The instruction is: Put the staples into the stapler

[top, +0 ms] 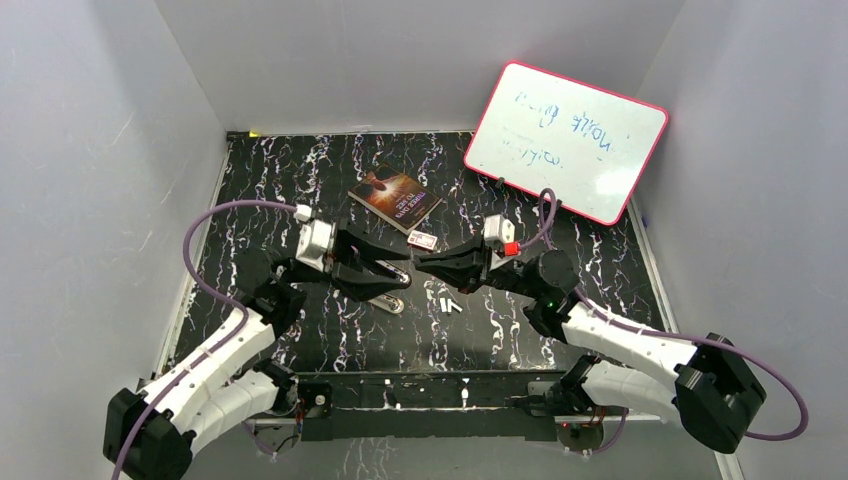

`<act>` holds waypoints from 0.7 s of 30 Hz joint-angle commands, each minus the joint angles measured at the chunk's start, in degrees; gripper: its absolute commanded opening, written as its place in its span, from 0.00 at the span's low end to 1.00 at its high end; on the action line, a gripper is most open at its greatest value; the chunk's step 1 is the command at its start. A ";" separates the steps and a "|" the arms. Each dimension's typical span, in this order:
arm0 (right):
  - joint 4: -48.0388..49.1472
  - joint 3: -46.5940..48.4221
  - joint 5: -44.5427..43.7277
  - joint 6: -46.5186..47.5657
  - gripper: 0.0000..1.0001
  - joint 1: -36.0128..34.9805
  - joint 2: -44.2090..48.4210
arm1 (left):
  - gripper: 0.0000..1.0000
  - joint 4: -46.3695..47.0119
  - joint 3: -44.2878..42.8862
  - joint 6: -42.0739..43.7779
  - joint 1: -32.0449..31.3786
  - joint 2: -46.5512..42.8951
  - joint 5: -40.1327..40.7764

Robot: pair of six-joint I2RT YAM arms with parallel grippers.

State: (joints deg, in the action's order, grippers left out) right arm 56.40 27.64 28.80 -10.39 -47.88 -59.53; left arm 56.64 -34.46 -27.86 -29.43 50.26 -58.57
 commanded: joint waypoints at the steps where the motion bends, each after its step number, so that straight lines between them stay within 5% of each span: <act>1: 7.58 3.73 5.52 -0.55 0.00 0.07 0.50 | 0.47 3.84 0.37 8.29 -3.27 0.26 -2.78; 13: 7.70 3.74 9.38 -0.42 0.00 0.07 2.13 | 0.52 3.85 0.37 9.58 -3.84 1.14 2.12; 21: 9.23 4.49 8.13 -1.47 0.00 0.07 2.94 | 0.47 3.86 0.17 8.96 -4.34 2.05 1.25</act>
State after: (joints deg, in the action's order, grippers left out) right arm 61.21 28.84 37.32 -11.20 -47.88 -58.02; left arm 57.04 -34.17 -20.32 -33.34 52.40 -57.43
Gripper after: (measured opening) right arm 0.056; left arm 0.477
